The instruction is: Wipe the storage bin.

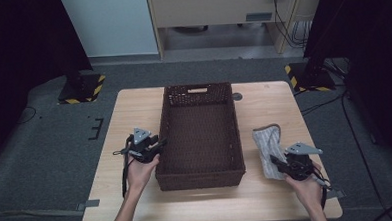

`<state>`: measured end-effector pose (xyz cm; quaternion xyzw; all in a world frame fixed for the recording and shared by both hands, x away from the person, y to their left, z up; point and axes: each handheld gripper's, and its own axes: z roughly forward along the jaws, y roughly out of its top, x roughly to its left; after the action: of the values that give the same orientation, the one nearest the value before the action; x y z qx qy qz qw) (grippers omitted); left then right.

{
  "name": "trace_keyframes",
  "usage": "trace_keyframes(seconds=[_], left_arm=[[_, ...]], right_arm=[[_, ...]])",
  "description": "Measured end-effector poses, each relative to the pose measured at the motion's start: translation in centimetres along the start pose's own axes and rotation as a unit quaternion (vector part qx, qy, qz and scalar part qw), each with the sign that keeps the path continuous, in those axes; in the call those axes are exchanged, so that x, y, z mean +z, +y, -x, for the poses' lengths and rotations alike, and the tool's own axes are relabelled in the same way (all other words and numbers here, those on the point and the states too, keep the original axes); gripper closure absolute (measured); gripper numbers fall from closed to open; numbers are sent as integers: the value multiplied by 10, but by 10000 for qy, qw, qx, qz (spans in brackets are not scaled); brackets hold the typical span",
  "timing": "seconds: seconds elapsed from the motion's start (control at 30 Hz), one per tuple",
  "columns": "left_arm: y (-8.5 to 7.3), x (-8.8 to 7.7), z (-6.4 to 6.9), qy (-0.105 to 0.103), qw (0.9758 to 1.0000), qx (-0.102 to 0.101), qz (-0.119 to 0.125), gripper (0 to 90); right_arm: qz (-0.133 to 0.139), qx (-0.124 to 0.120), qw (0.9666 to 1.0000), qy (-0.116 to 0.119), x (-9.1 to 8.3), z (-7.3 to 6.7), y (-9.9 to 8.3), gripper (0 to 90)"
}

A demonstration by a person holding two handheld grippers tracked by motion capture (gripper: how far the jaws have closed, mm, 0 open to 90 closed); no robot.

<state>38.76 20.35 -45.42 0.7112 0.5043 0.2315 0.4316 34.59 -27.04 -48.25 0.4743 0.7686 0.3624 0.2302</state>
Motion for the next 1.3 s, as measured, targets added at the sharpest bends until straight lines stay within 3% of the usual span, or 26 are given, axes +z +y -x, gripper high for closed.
trace_keyframes(seconds=[0.2, 0.43, 0.73, 0.87, 1.0, 1.13, 1.3], left_arm=[[0, 0, 0, 20, 10000, 30, 14, 595], [-1, 0, -1, -2, 10000, 80, 41, 580], [-2, 1, -2, -15, 9999, 129, 65, 555], [-2, 1, -1, -51, 9999, 138, 61, 581], [-1, 0, -1, -78, 9999, 141, 41, 614], [0, 0, 0, -80, 9999, 142, 1, 634], [1, -1, 2, -24, 9998, 182, -37, 623]], right_arm=[[-264, 269, 9988, -322, 4, 21, -9, 668], [-569, 275, 9964, -563, 6, 25, -12, 661], [-798, 391, 9944, -579, 15, 28, -18, 577], [-692, 351, 9948, -655, 15, 28, -18, 467], [-343, 395, 9958, -747, 9, 27, -14, 387], [9, 380, 9962, -786, 2, 22, -8, 373], [216, 376, 9972, -617, -2, 17, -3, 375]])
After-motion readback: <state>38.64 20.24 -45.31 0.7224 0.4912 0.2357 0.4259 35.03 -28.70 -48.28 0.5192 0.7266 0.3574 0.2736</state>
